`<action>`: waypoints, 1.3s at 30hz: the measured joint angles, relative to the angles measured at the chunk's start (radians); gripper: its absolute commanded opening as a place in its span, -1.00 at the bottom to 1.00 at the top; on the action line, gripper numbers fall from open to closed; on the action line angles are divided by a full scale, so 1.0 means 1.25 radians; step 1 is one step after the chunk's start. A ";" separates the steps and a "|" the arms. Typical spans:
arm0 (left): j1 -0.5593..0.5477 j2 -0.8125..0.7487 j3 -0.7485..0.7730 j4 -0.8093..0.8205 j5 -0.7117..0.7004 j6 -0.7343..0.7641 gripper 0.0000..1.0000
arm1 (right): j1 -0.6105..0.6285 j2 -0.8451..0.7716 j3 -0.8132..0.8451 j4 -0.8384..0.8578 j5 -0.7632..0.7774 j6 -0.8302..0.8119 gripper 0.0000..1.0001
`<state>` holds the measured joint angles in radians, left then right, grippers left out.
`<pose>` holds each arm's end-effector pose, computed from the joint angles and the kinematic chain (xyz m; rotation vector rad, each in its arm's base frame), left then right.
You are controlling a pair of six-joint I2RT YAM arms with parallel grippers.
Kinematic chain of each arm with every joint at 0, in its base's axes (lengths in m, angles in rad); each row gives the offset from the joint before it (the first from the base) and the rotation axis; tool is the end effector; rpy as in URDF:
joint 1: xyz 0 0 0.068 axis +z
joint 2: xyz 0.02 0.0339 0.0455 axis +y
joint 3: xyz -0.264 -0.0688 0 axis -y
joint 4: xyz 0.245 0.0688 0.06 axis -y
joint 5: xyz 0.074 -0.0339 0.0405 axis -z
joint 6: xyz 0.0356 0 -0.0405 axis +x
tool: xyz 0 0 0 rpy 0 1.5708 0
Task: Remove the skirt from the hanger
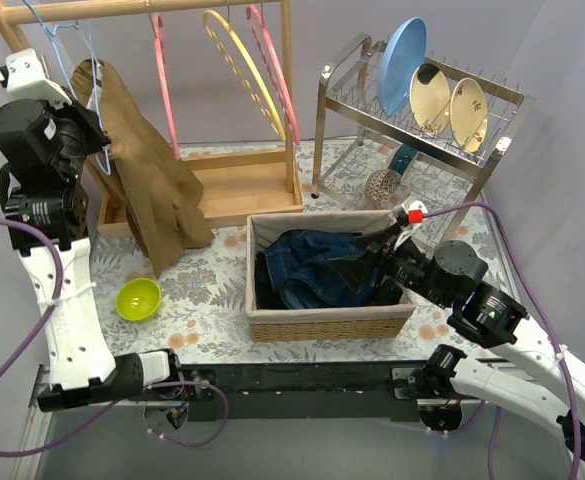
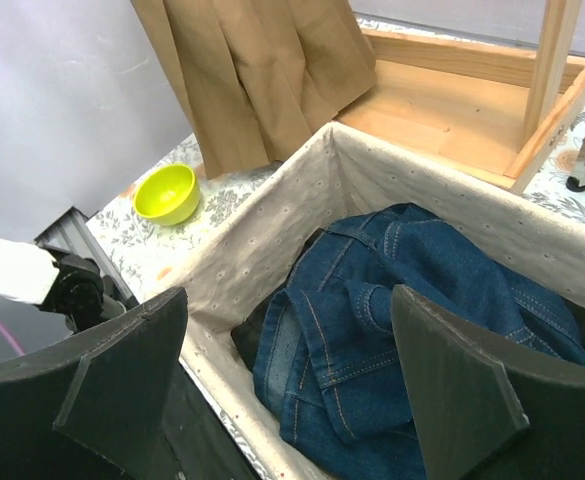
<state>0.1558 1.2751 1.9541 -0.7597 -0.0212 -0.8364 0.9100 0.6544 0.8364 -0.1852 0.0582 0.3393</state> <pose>0.2027 0.0326 0.5578 -0.8119 1.4656 -0.4990 0.0938 0.1173 0.3772 -0.4190 1.5984 0.9239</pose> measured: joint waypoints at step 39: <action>-0.124 -0.532 -0.249 -0.131 0.230 -0.055 -1.00 | 0.094 0.827 0.701 0.424 -0.289 -0.289 0.91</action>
<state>0.0006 0.6098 1.6432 -0.9234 0.2665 -0.9054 1.0279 1.6882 1.7126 0.3447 -0.3027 -0.0223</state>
